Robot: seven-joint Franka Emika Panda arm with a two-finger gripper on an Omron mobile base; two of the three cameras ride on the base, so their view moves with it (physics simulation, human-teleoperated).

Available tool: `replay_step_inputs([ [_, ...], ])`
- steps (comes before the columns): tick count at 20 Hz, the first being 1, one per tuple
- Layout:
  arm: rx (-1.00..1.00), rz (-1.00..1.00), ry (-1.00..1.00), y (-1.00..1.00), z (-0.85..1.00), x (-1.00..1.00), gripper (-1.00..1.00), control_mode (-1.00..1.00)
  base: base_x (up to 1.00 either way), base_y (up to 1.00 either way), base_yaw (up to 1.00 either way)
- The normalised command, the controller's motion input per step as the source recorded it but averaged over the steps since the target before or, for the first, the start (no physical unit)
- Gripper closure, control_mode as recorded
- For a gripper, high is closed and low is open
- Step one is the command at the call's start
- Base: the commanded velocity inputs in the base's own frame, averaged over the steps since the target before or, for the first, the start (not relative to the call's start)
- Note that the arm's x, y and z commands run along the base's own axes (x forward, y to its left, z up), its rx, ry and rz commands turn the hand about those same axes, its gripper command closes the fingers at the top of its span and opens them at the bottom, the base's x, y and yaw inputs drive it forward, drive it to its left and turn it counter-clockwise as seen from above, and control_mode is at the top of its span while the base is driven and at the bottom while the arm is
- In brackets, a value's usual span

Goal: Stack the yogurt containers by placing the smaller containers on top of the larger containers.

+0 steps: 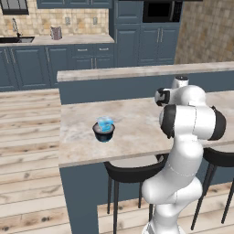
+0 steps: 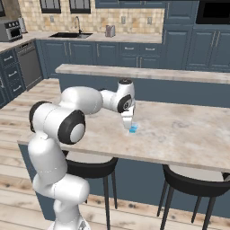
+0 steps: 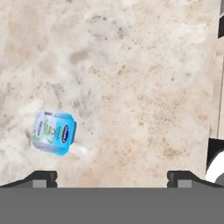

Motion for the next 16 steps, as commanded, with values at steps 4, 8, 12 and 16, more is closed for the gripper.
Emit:
replay_step_inputs([
  [4,0.00,0.00,0.09,-0.06,-0.11,0.22,-1.00,-1.00,0.00,0.00,0.00],
  [8,0.00,0.00,0.06,-0.09,-0.11,0.20,-1.00,-1.00,0.00,0.00,0.00],
  [12,0.00,0.00,0.07,-0.09,-0.11,0.20,-1.00,-1.00,0.00,0.00,0.00],
  [16,0.00,0.00,0.07,-0.04,-0.12,0.15,-1.00,-1.00,0.00,0.00,0.00],
])
